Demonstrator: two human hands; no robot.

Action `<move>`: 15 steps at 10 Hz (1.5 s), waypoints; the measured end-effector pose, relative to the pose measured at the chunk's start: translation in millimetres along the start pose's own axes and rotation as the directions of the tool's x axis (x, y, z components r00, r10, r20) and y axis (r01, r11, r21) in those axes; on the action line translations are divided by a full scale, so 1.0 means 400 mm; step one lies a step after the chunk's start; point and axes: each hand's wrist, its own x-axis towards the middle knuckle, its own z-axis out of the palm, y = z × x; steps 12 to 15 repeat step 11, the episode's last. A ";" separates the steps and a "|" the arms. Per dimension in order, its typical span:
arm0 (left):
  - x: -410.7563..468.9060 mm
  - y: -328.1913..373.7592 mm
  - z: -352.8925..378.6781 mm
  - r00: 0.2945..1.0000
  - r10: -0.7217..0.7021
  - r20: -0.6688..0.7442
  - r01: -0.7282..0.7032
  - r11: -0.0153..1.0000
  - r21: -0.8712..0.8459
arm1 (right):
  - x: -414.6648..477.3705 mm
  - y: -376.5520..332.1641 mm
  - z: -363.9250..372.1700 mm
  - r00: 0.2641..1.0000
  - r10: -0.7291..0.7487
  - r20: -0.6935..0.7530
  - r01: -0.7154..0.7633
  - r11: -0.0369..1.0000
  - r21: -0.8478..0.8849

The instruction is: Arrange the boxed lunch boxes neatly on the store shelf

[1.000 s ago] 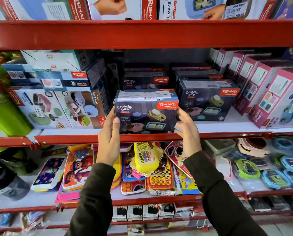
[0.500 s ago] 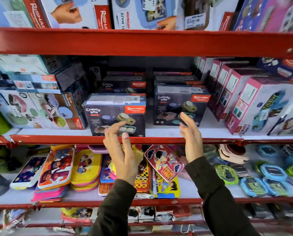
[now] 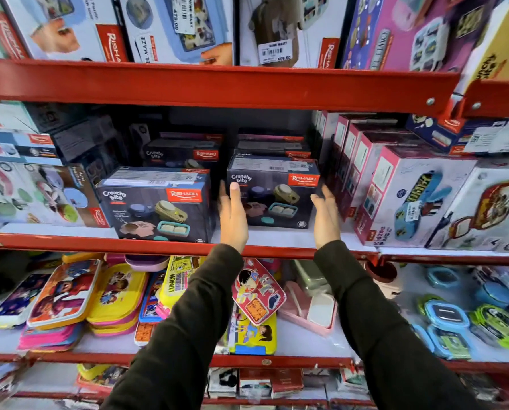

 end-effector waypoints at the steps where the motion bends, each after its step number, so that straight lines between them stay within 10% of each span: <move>1: 0.009 0.001 -0.003 0.999 -0.053 0.005 0.053 0.998 -0.034 | 0.009 -0.002 0.001 0.999 0.026 0.027 -0.026 1.000 -0.005; 15: -0.169 -0.043 -0.085 0.953 0.275 -0.124 -0.249 0.950 0.191 | -0.146 -0.004 -0.099 0.990 -0.139 -0.010 0.139 0.989 -0.052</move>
